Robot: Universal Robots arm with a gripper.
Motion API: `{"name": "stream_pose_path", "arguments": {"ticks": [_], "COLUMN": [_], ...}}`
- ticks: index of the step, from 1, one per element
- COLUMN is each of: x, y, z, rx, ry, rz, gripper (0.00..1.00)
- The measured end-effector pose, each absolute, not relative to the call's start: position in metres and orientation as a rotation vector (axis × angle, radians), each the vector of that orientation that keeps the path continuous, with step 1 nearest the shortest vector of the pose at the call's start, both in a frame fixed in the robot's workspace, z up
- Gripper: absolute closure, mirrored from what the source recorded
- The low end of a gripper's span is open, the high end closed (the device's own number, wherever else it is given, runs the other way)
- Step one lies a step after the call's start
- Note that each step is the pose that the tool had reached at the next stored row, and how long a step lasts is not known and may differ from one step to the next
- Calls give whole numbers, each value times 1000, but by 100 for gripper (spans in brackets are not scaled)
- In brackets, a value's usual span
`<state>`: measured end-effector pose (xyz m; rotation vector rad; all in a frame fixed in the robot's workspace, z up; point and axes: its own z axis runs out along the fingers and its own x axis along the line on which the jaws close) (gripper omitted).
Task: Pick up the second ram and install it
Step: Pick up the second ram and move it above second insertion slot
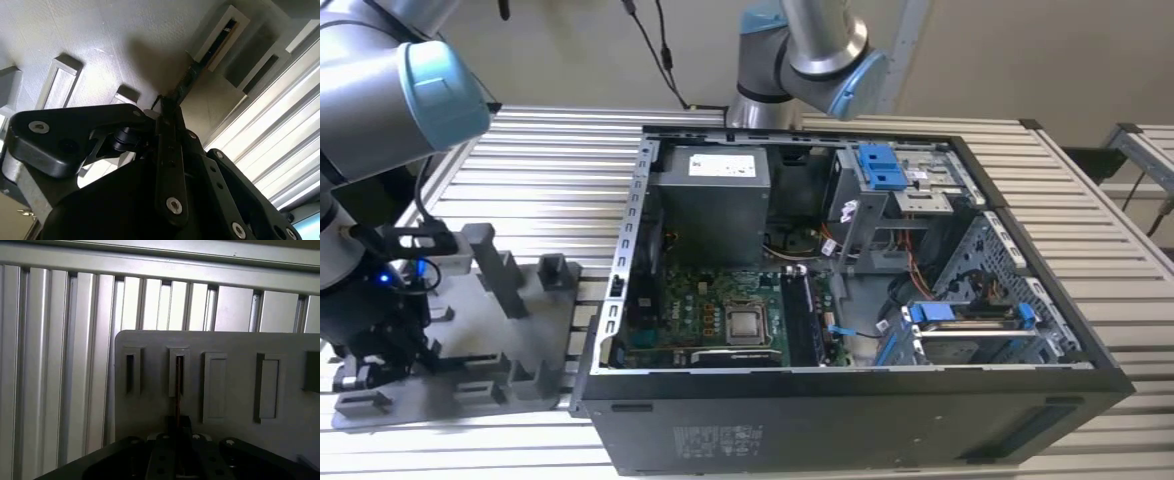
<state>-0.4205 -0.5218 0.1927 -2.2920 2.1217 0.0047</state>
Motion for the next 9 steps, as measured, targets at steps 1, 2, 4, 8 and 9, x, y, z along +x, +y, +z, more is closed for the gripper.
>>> {"name": "stream_pose_path", "arguments": {"ticks": [1,2,4,8,9], "x": [-420,-420,-420,-420,-420], "y": [-522,-522,-522,-522,-522], "z": [196,201,210,228,233], "rx": [-2292,-2291,-2291,-2291,-2291], "ry": [2122,2122,2123,2123,2123], "rz": [5,5,5,5,5], "gripper": [86,86,86,86,86]}}
